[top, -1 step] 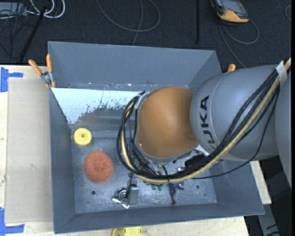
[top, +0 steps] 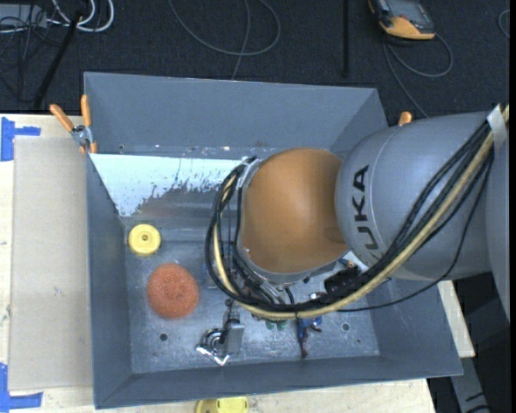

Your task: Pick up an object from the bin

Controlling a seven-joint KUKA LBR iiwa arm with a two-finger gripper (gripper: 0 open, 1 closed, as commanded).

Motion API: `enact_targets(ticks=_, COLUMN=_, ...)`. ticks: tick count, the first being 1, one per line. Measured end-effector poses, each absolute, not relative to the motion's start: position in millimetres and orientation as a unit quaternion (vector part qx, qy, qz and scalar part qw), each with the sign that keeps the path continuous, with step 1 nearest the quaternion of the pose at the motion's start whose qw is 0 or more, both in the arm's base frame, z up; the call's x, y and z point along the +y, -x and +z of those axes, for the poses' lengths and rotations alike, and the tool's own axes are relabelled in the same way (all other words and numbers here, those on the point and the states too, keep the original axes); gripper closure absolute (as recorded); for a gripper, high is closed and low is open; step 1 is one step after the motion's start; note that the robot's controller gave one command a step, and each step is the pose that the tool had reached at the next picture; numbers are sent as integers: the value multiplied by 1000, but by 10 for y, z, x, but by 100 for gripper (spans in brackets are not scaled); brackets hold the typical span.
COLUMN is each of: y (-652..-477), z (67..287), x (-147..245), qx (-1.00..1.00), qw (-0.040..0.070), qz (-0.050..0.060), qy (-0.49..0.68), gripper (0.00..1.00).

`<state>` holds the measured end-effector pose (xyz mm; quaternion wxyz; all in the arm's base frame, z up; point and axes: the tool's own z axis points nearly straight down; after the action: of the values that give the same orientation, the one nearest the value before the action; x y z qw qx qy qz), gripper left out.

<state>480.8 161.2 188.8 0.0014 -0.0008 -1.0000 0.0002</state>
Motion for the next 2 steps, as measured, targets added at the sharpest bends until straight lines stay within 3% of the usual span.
enact_targets(ticks=1, y=-5218, z=1414, x=1730, qx=-1000, qw=-5, qz=-1, qy=-29, gripper=0)
enact_targets(ticks=2, y=-5404, z=896, x=1677, qx=-998, qw=0, qz=0, qy=-57, gripper=0)
